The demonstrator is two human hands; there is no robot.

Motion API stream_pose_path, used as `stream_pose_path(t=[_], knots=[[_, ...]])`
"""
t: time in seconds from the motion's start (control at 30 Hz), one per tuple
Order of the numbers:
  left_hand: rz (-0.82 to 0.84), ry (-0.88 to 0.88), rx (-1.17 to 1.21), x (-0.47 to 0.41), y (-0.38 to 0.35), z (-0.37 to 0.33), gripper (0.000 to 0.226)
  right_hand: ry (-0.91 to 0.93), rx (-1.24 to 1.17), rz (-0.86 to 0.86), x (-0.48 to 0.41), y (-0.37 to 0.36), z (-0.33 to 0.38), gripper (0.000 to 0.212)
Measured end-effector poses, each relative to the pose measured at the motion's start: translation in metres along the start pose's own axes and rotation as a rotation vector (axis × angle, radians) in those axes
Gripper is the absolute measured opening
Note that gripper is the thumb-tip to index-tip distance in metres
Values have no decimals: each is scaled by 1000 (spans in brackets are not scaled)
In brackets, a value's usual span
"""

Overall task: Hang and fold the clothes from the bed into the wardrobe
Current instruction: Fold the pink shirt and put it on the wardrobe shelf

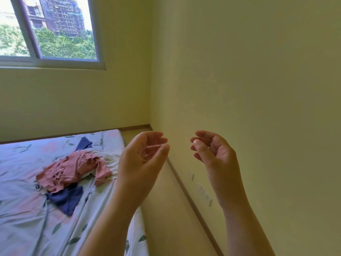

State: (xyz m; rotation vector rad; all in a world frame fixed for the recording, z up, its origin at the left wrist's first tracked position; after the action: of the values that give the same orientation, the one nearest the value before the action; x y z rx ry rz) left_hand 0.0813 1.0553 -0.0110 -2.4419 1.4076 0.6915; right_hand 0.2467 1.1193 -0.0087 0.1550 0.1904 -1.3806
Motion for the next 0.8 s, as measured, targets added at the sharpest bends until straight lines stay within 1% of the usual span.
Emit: stream_pose_path(t=[0.23,0.37,0.47,0.63,0.7,0.8], knots=[[-26,26,-37,-7,-33,18,22,-4,36,73,-36,23,-15,16],[-103,-2,-110,-26,-60,26,20,12,7,158,-75,35,-27,16],[-154,-7,-159,-40,-93,35,21,22,29,236,-107,55,-35,16],[-148,19,-217,-62,-150,48,24,1,5,272,-165,98,-46,17],[-167,29,-242,-72,-159,55,25,-13,-13,294,-185,103,-56,17],[-199,56,-290,-86,-155,71,24,-49,-23,345,-205,90,-79,16]])
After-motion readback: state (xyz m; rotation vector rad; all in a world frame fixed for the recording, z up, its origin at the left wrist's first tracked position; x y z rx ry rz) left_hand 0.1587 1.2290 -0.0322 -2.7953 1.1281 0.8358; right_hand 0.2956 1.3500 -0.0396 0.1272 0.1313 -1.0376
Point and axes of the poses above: each hand's wrist, its own x-axis away from the middle knuckle, its own y-axis out of the back of the hand, z = x × y, the point moved 5 cm from there along -x, towards the middle knuckle, and after that the axes turned 8 degrees about -y, right-handed, at the moved point
